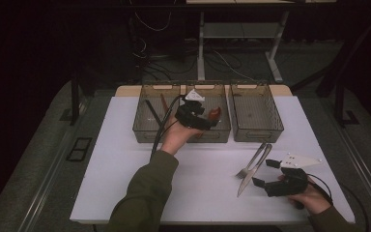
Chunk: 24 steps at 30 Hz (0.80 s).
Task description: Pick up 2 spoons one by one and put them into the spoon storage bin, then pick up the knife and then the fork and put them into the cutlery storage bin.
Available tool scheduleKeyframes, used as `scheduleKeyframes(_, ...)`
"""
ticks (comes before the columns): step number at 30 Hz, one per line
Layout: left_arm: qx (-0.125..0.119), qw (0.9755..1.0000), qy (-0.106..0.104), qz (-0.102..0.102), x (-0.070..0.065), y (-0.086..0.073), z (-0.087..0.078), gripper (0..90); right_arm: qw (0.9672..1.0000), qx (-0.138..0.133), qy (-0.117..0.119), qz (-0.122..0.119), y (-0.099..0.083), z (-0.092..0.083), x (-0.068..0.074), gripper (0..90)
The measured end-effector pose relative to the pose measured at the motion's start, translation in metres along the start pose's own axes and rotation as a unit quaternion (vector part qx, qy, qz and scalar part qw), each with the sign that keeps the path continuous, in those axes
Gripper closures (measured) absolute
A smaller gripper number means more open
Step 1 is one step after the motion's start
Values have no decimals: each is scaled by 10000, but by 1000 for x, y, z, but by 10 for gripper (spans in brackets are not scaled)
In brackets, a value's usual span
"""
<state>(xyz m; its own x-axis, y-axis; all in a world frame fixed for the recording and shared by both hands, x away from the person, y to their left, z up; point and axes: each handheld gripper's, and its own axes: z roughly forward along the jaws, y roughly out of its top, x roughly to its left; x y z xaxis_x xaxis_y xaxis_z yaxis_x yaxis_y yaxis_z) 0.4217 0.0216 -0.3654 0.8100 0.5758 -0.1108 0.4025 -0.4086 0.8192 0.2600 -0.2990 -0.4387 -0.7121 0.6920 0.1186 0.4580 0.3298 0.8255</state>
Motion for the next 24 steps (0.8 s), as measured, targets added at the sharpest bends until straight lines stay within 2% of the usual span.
scheduleKeyframes(7, 45, 9999, -7, 150, -14, -22, -20, 217, 10000, 71, 63, -27, 1, 1, 2, 111)
scheduleKeyframes(11, 93, 9998, 0, 157, -19, -38, -31, 202, 9999, 72, 83, -24, 1, 1, 2, 112)
scheduleKeyframes(13, 68, 10000, 21, 57, -22, -47, -36, 193, 9999, 99, 89, -47, 0, 1, 2, 112)
scheduleKeyframes(20, 83, 9999, 82, 22, -27, -77, -56, 169, 9998, 162, 118, -27, 2, 0, 1, 111)
scheduleKeyframes(21, 130, 9998, 98, 67, -28, -81, -58, 165, 9997, 181, 131, -18, 3, -1, 1, 111)
scheduleKeyframes(24, 115, 9998, 135, 45, -29, -94, -65, 156, 9993, 213, 318, -24, 4, -2, 0, 111)
